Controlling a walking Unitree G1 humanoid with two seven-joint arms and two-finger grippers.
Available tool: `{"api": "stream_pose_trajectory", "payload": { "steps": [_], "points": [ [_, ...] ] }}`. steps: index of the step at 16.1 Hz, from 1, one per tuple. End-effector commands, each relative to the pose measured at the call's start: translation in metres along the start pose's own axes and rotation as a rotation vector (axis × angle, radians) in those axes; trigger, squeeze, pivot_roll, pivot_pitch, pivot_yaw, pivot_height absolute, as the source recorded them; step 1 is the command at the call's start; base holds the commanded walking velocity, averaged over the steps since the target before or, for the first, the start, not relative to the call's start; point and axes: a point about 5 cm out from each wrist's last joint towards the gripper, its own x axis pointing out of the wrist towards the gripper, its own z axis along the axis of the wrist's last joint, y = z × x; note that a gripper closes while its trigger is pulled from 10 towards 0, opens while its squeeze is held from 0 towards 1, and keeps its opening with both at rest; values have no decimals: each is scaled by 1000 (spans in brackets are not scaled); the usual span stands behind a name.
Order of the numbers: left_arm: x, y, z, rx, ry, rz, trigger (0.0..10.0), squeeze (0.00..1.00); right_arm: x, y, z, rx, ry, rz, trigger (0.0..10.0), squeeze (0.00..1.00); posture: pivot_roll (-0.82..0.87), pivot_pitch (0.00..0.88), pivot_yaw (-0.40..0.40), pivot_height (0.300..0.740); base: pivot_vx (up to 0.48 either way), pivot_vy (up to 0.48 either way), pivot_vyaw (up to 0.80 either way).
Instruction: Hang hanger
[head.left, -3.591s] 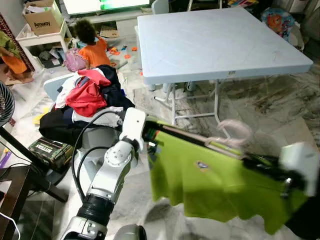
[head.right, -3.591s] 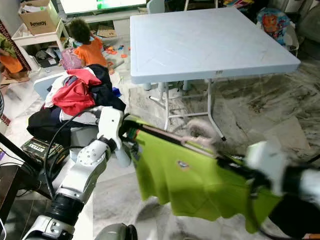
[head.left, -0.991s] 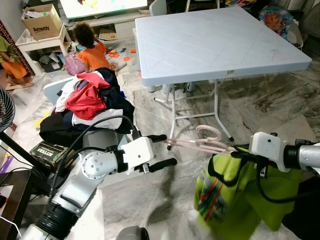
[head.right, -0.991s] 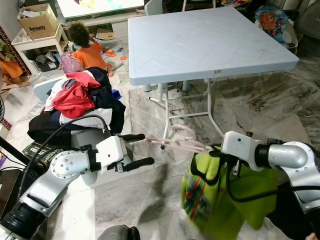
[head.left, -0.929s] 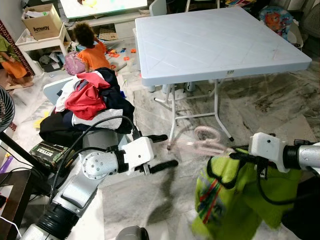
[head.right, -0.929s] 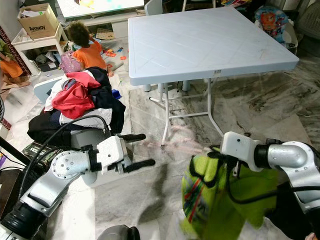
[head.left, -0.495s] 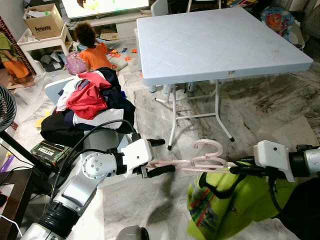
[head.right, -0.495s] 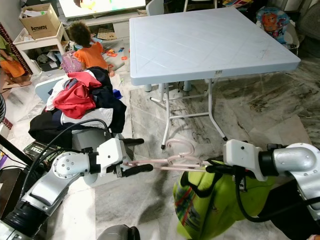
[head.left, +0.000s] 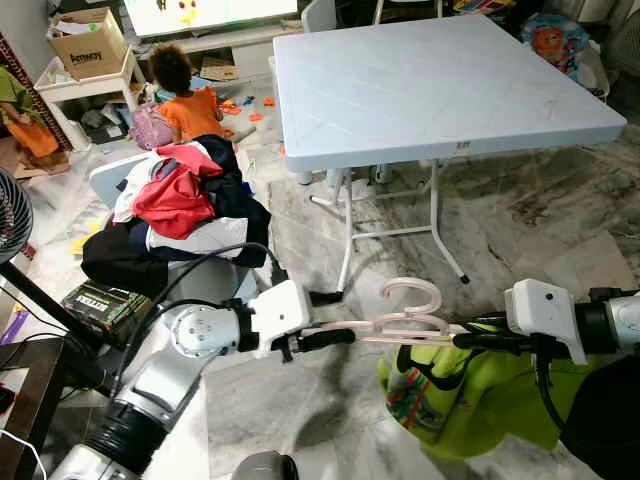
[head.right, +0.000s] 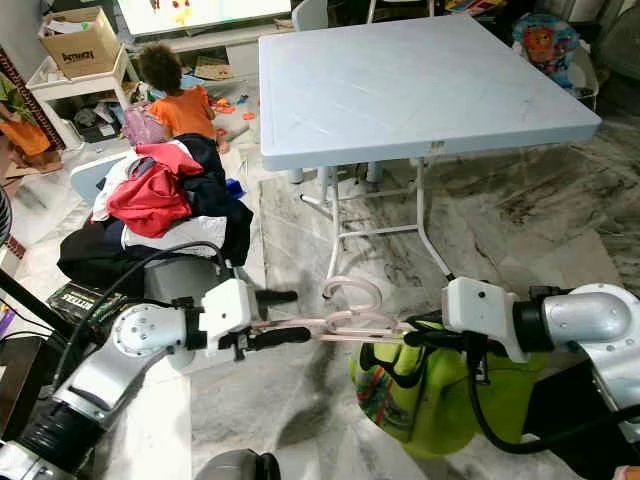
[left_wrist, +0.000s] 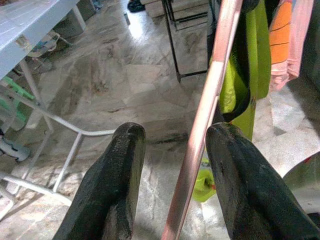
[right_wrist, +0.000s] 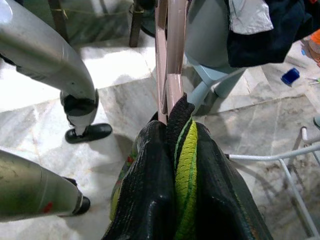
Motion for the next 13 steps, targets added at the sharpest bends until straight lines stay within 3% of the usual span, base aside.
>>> {"api": "stream_pose_trajectory", "payload": {
  "steps": [1,2,4,5,6,13],
  "points": [
    [0,1,1,13,13,-23,0,0,-5,-1,10,-37,-20,8,10000,0,-89,9,72,740,0,0,0],
    [2,0,0,10,17,-34,0,0,-6,-1,12,-37,-21,12,10000,0,-89,9,72,740,0,0,0],
    [4,-5,-4,1,36,-78,2588,0,-8,-2,17,-44,-31,9,10000,0,-98,9,76,740,0,0,0],
    [5,-6,-4,0,32,-88,2824,0,-7,-2,18,-44,-32,9,10000,0,-98,9,76,740,0,0,0],
    [7,-7,-3,-12,21,-93,0,0,-7,-2,17,-45,-32,9,10000,0,-98,9,76,740,0,0,0],
    [12,-7,-2,-15,13,-106,0,0,-2,-3,17,-64,-23,14,10000,0,-109,13,80,740,0,0,0]
  ]
}}
